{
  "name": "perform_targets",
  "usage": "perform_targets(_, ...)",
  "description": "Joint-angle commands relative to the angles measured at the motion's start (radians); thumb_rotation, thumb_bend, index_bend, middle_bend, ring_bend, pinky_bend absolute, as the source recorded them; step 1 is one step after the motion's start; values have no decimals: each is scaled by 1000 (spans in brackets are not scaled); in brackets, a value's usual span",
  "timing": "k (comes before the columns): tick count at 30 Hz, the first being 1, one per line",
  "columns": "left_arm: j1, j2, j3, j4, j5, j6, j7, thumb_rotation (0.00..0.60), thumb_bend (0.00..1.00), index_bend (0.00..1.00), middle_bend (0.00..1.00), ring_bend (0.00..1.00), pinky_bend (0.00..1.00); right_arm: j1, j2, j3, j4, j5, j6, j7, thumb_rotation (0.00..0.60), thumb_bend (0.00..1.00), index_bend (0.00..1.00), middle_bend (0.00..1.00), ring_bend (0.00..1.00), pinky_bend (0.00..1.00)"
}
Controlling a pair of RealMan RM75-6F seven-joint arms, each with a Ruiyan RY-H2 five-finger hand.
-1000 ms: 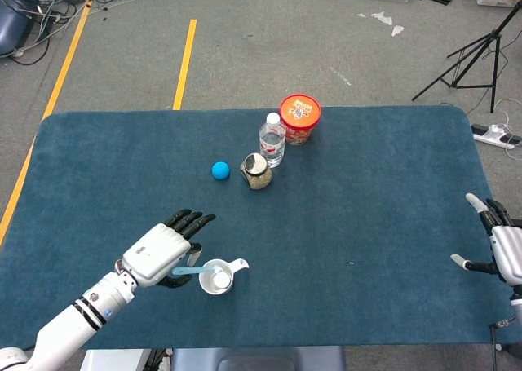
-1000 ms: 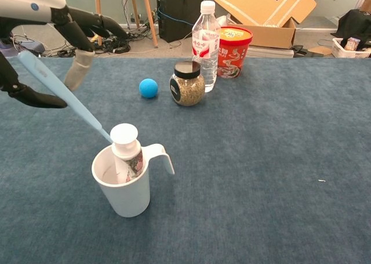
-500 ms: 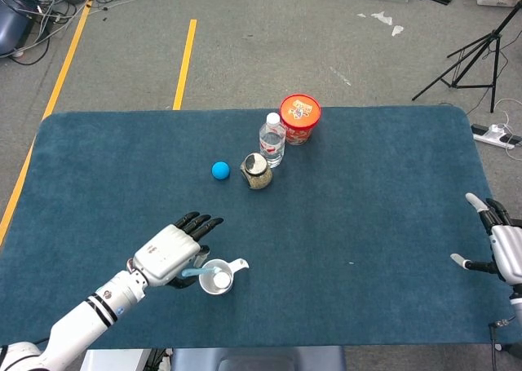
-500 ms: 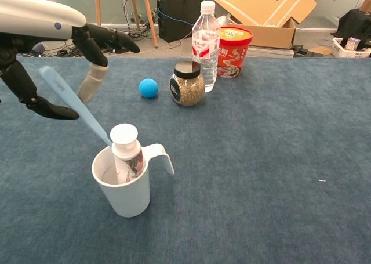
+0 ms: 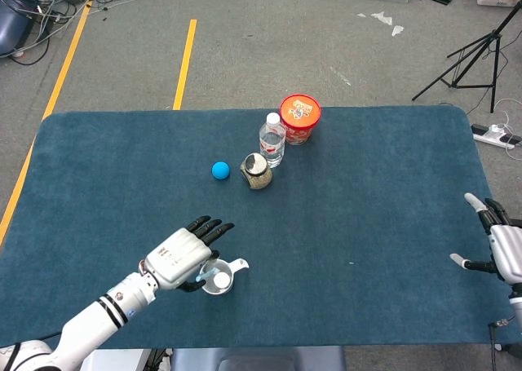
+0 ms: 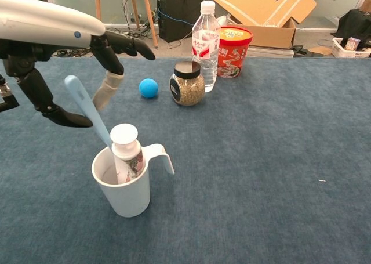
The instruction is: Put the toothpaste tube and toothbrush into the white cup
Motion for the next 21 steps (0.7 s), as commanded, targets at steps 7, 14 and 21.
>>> perform_targets(7, -43, -33, 7, 5, -45, 14, 33, 600, 267, 519, 49, 0, 75, 5, 0, -2, 0, 1, -9, -5, 600, 0, 47, 190, 81, 625)
perform_targets(14, -63, -55, 14, 15, -62, 21, 32, 600, 266, 367, 49, 0, 75, 7, 0, -1, 2, 4, -13, -1, 600, 0, 47, 190, 80, 625)
perform_targets(21, -67, -59, 25, 13, -51, 31, 22, 600, 266, 157, 49, 0, 75, 8, 1, -1, 3, 4, -16, 1, 600, 0, 47, 190, 80, 625)
